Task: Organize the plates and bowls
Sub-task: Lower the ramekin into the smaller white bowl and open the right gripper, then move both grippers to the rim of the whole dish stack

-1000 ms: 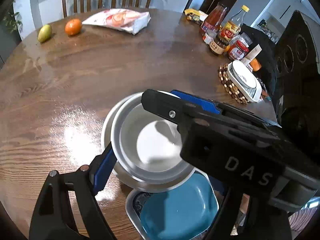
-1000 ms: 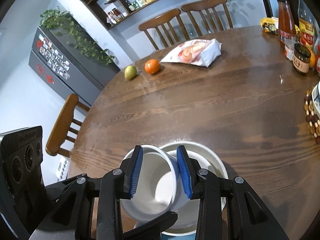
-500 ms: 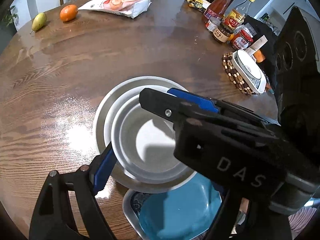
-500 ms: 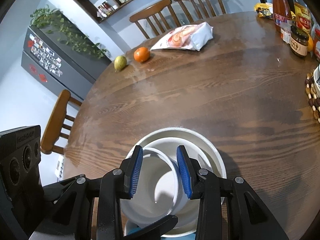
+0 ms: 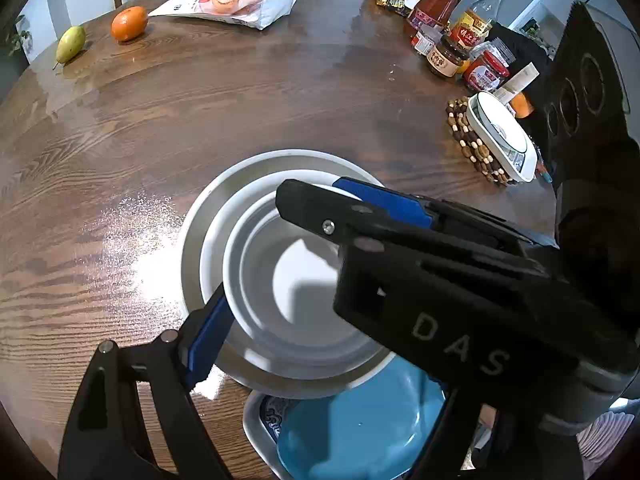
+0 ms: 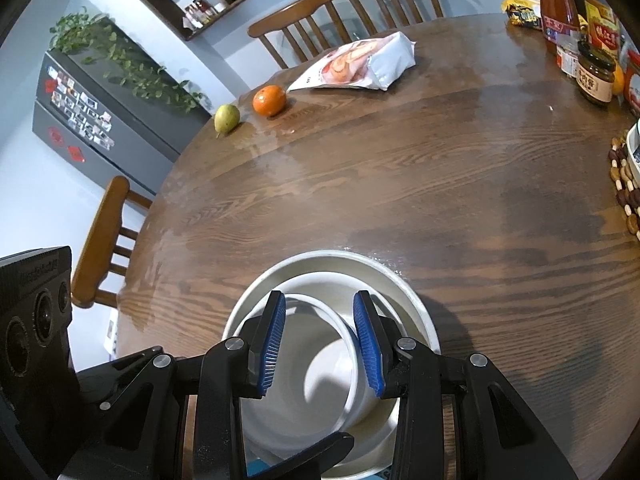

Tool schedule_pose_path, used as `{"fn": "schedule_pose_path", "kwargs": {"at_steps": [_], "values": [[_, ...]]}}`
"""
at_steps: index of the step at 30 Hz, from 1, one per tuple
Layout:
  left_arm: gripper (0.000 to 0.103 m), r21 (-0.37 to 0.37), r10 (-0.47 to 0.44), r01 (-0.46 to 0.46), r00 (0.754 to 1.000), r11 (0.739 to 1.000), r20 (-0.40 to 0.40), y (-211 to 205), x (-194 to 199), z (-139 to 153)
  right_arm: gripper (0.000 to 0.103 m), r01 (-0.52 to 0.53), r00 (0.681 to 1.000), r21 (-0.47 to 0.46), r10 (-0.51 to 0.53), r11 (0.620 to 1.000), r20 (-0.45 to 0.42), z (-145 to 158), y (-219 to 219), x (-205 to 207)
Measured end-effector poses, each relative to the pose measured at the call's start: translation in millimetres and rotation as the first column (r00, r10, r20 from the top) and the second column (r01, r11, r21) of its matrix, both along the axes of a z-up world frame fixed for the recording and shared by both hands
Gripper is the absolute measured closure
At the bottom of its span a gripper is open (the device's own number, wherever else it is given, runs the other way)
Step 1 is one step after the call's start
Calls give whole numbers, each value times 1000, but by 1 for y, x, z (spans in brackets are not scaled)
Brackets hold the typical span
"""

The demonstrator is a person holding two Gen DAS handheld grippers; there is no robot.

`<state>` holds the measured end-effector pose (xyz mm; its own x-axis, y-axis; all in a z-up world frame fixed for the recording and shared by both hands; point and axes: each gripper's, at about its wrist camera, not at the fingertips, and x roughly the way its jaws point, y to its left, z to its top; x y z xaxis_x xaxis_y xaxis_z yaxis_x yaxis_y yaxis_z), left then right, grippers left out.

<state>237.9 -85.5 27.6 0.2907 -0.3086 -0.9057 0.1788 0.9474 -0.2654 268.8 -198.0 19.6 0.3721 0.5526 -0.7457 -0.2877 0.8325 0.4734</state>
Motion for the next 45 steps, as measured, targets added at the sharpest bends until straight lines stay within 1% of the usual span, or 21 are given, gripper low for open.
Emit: {"fn": "schedule_pose_path", "kwargs": {"at_steps": [16,21,23,27,30,33,35,37,39,41,43,45], "values": [[21,11,-9,9,1000,1000,-16,-1,3,-1,64,4,1000,1,-4,1000,-3,-1,-1,0],[22,12,-10,10,1000,1000,-16,-2,2,0,64,10,1000,-31,-10,999,12,0,1,-1],[22,21,-17,17,1000,1000,-5,-3,0,4,64,13,1000,-46,-12,999,18,1,2,-2],[22,60,-26,23,998,998,59,-2,-7,14,64,21,1000,-57,-20,998,22,3,4,-1],[22,37,-28,25,998,999,61,2,-10,18,63,33,999,-56,-32,998,26,5,1,-2],[22,18,-24,23,997,1000,74,7,-14,21,60,47,998,-67,-45,997,36,7,0,-4],[22,16,-13,12,995,1000,95,12,-18,25,53,62,997,-82,-58,995,49,10,-1,-7],[22,11,-7,6,994,1000,106,15,-22,28,49,76,995,-97,-70,992,70,14,-2,-10],[22,1,3,-3,993,1000,119,19,-26,31,47,85,993,-104,-75,991,91,18,-4,-13],[22,-14,22,-20,990,1000,141,25,-31,35,39,93,991,-103,-82,990,108,22,-6,-17],[21,-31,45,-40,985,999,164,32,-35,39,35,107,987,-100,-94,989,128,26,-9,-21],[20,-46,67,-59,980,997,185,38,-39,43,34,117,985,-95,-103,989,138,29,-11,-24]]}}
